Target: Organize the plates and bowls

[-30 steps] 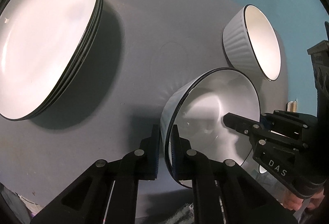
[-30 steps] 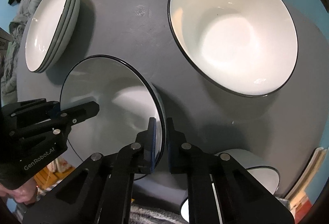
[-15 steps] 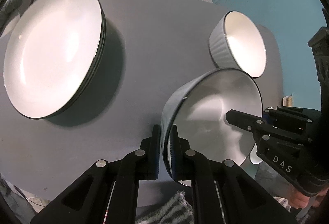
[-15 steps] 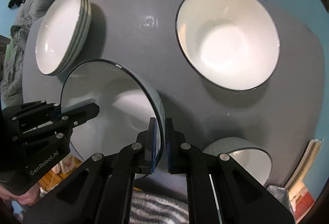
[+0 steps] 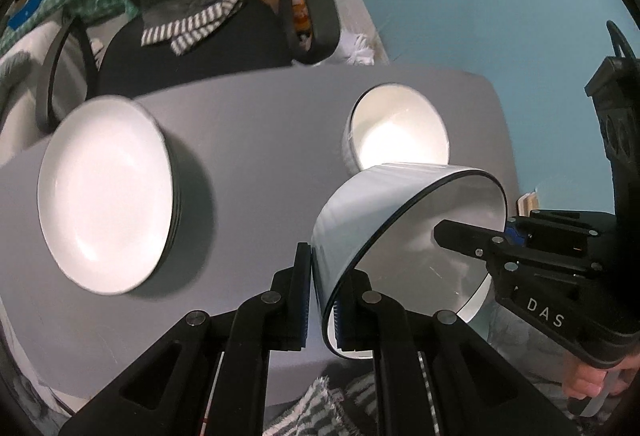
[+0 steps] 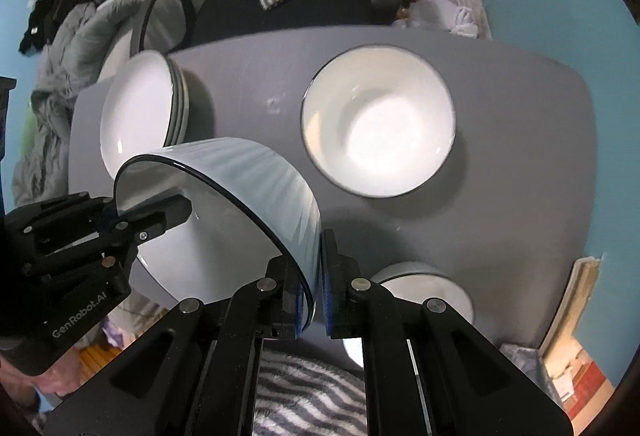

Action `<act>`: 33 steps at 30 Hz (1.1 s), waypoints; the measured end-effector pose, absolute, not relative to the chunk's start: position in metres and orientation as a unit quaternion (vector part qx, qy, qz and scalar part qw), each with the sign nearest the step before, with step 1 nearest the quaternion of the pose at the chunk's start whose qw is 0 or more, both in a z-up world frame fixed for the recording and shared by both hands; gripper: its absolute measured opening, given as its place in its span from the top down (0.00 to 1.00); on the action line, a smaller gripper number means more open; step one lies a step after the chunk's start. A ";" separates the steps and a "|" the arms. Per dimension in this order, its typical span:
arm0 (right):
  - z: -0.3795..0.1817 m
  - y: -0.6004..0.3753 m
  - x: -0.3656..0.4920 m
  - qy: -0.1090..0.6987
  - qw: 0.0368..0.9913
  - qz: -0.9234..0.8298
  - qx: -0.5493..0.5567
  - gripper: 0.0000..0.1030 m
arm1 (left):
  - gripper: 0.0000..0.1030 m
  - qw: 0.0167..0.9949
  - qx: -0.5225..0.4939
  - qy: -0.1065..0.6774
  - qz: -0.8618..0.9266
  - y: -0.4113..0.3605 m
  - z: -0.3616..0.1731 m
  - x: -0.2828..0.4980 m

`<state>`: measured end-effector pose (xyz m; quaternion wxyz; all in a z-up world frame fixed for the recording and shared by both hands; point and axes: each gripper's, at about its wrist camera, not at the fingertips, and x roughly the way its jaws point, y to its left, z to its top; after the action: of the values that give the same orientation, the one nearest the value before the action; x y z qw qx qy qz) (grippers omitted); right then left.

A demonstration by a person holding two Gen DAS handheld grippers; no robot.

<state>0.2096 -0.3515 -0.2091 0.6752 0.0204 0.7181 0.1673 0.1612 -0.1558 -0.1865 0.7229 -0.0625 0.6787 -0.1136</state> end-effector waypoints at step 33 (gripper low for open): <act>-0.259 -0.417 0.285 0.757 0.639 0.125 0.057 0.92 | 0.91 0.685 -0.023 0.720 -0.107 -0.225 -0.247 0.247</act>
<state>0.2846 -0.4168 -0.2585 0.6391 0.0571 0.7568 0.1245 0.2467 -0.2254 -0.2465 0.6849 -0.0232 0.7204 -0.1071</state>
